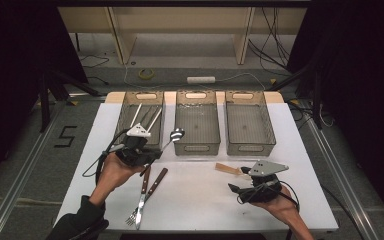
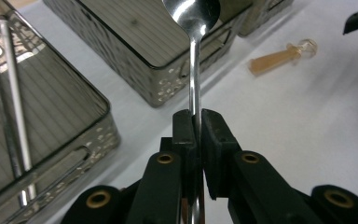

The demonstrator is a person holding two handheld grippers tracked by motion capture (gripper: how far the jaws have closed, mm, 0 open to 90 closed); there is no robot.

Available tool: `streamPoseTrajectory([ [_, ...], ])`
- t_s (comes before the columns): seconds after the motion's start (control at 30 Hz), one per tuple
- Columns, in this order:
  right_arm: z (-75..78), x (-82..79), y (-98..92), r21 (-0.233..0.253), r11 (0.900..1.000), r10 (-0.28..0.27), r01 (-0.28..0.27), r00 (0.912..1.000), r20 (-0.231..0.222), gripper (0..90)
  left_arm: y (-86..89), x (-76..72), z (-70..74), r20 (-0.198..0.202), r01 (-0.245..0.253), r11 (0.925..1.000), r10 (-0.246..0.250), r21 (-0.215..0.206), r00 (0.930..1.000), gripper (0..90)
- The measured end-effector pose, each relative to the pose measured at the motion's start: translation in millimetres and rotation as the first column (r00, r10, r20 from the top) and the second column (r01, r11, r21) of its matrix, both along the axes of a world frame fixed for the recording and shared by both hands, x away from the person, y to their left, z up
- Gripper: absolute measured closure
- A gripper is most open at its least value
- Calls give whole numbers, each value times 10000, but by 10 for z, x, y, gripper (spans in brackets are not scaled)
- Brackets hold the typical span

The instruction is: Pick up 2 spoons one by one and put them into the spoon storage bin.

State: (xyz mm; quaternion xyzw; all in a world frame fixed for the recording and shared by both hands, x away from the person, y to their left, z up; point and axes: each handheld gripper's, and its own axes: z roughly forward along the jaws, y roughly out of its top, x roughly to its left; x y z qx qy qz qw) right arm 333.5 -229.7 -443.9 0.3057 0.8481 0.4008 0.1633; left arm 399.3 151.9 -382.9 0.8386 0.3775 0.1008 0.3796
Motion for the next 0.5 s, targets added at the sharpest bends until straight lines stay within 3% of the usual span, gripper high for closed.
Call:
streamPoseTrajectory([
  [0.5, 2, 4, -10, 49, 10000, -22, 22, 10000, 5, 289, 224, 430, 20, -32, -1129, 9933, 1128, -258, 9936, 840],
])
